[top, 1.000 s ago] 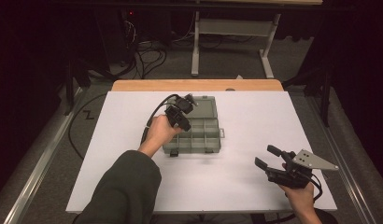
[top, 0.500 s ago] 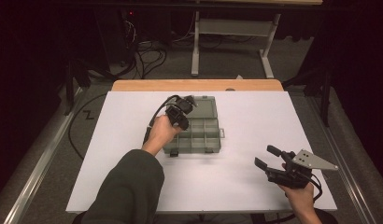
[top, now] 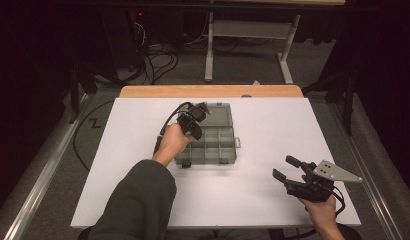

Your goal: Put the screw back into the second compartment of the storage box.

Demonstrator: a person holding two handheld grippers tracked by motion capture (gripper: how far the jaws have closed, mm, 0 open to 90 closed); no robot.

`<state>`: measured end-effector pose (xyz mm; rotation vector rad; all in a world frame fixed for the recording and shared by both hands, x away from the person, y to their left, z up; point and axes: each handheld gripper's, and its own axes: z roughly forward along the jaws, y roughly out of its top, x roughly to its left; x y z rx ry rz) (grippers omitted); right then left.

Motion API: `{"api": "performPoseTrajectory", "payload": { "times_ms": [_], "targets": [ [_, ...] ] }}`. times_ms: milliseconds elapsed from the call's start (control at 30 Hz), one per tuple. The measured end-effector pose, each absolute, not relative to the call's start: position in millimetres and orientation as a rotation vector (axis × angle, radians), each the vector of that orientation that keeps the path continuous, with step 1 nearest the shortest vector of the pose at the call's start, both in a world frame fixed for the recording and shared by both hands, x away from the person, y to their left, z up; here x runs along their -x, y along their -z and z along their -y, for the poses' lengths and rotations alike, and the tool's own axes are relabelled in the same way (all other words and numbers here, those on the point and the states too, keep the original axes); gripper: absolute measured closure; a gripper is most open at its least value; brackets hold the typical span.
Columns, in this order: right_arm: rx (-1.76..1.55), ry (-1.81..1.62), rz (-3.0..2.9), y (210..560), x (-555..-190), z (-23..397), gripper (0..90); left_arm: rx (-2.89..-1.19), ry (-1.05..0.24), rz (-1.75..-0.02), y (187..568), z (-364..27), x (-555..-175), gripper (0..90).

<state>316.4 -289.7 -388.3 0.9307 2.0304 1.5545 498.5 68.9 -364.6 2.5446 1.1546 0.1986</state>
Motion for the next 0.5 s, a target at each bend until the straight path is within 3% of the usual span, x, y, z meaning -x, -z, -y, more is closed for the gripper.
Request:
{"api": "performPoseTrajectory", "payload": {
  "times_ms": [500],
  "targets": [
    [-0.931,-1.555,-2.035,388.6,-316.8,289.4,30.8,-2.518,-0.22,-1.13,349.4,-77.2,-485.3,64.2]
  ]
}}
